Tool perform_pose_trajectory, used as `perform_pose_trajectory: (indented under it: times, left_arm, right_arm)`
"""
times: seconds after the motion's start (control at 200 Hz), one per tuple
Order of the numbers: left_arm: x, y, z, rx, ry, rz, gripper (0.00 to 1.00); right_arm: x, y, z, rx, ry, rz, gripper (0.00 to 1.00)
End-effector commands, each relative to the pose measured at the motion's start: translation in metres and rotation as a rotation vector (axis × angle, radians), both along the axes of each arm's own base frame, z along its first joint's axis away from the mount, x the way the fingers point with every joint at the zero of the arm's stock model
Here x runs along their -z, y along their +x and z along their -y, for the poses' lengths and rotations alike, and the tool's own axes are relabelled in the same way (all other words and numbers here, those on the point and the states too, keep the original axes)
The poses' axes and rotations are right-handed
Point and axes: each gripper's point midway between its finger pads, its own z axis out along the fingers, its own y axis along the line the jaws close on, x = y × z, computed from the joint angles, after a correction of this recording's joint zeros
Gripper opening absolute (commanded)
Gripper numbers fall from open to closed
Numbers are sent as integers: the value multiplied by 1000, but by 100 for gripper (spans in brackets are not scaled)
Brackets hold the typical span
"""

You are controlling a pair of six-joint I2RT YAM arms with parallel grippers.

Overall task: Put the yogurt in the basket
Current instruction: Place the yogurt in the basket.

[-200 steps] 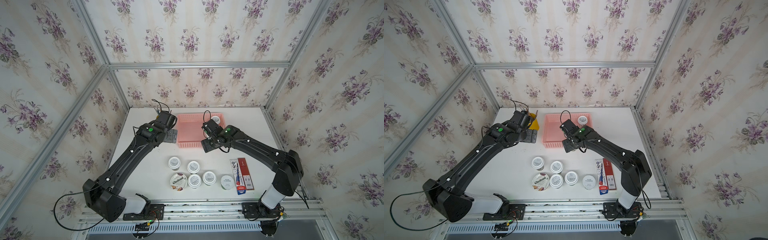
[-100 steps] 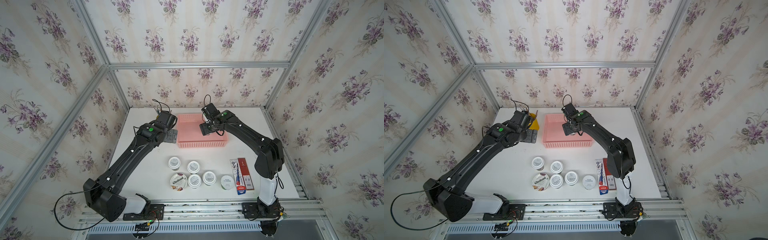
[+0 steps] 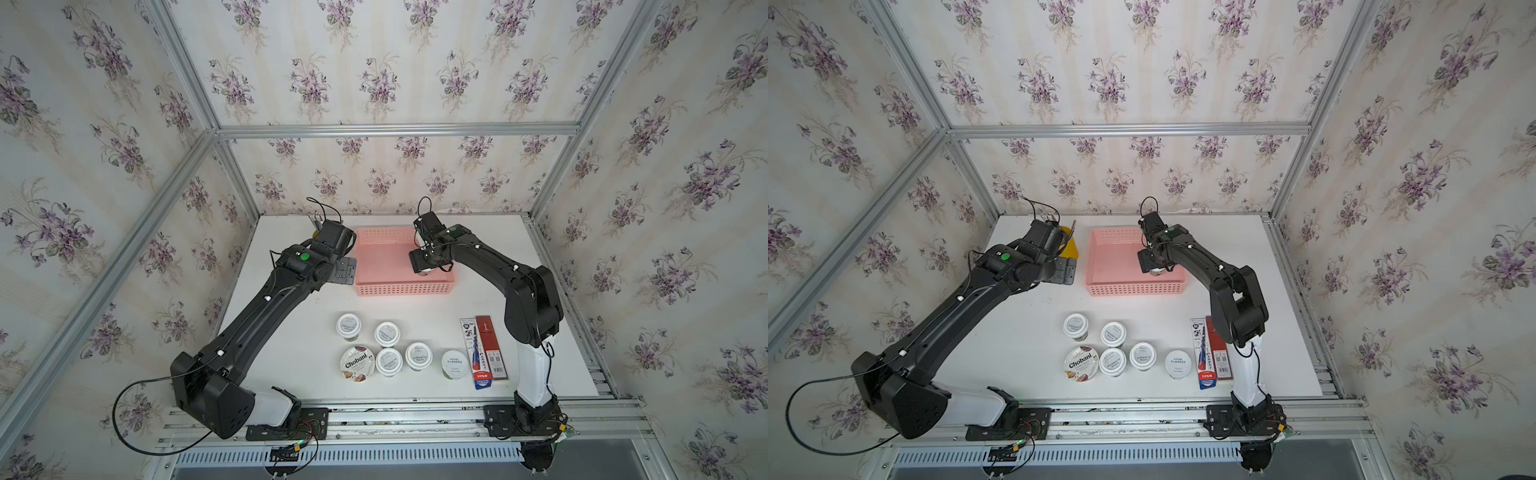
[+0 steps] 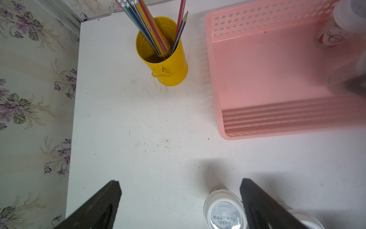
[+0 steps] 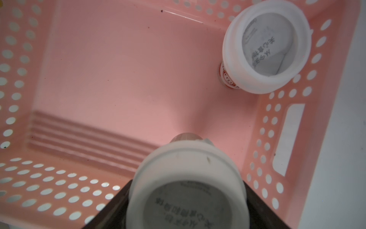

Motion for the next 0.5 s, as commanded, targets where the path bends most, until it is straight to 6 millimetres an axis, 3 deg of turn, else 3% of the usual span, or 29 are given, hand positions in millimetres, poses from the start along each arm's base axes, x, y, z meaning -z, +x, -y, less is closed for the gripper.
perform_pose_trajectory:
  times: [0.0,0.065,0.494]
  left_arm:
    - [-7,5,2,3,-9,23,99]
    - [2,9,5,7,3,-12,99]
    - [0,10,5,-10,-4,-5,99]
  right_arm:
    - [-4,13,11,26,33,33,78]
    - [-3,14,12,27,37,33,78]
    - [5,19,13,26,48,25,78]
